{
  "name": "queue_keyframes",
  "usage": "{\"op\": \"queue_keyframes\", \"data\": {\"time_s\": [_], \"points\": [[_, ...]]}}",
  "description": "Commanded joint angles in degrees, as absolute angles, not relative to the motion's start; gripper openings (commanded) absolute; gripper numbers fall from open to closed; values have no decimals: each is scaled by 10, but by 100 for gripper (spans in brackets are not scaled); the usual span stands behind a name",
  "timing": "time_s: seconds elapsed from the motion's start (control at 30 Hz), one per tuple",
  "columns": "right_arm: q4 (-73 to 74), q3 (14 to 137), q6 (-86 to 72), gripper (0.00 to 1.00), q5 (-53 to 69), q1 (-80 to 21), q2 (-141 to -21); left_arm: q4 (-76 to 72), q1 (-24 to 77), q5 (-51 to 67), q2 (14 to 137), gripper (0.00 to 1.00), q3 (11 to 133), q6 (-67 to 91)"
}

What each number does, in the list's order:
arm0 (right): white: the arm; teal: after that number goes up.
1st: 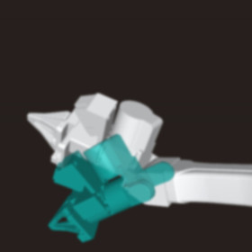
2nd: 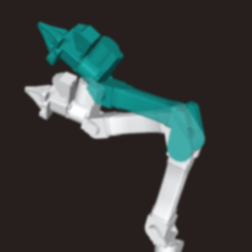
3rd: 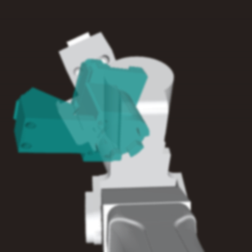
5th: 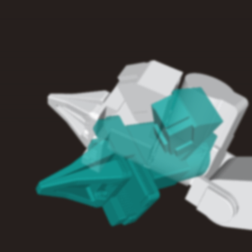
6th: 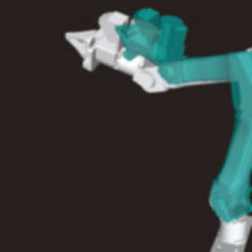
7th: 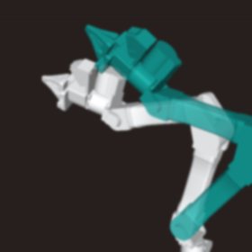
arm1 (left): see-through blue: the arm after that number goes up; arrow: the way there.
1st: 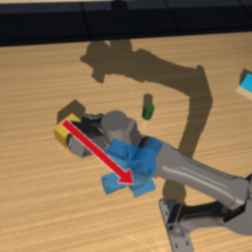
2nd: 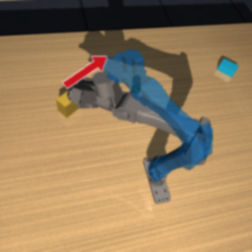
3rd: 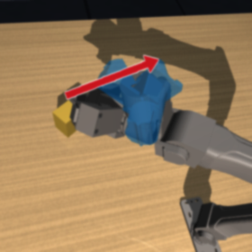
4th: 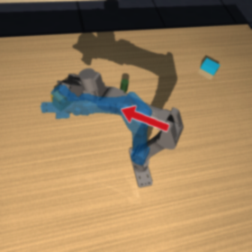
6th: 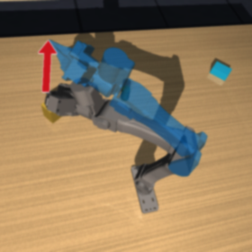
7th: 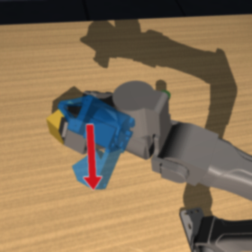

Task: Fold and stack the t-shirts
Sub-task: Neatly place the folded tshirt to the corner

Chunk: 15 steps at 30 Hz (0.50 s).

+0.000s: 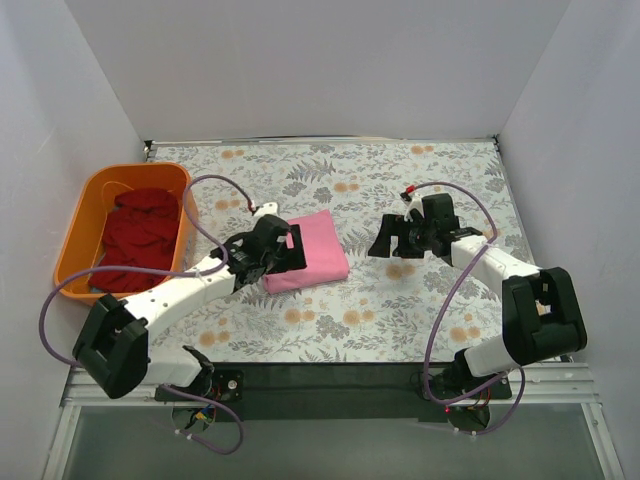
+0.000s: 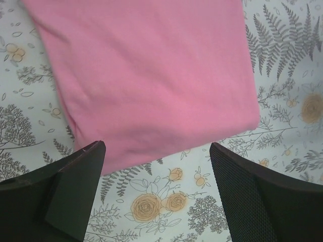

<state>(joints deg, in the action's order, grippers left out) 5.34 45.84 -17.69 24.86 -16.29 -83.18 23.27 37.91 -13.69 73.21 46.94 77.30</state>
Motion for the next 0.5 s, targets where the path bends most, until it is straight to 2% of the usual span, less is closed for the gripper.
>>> {"op": "queue_keyframes", "data": {"time_s": [0.0,0.1,0.27,0.47], "points": [[76,476,-187,78,211,-163,-826,243,435,-218,773,78,519,704],[83,468,-196,77,186,-159,-826,234,503,-274,835,72,575,648],[94,442,-201,76,176,-122,-812,225,598,-334,941,71,680,560],[99,418,-201,77,167,-67,-779,218,638,-386,1069,68,743,490]]}}
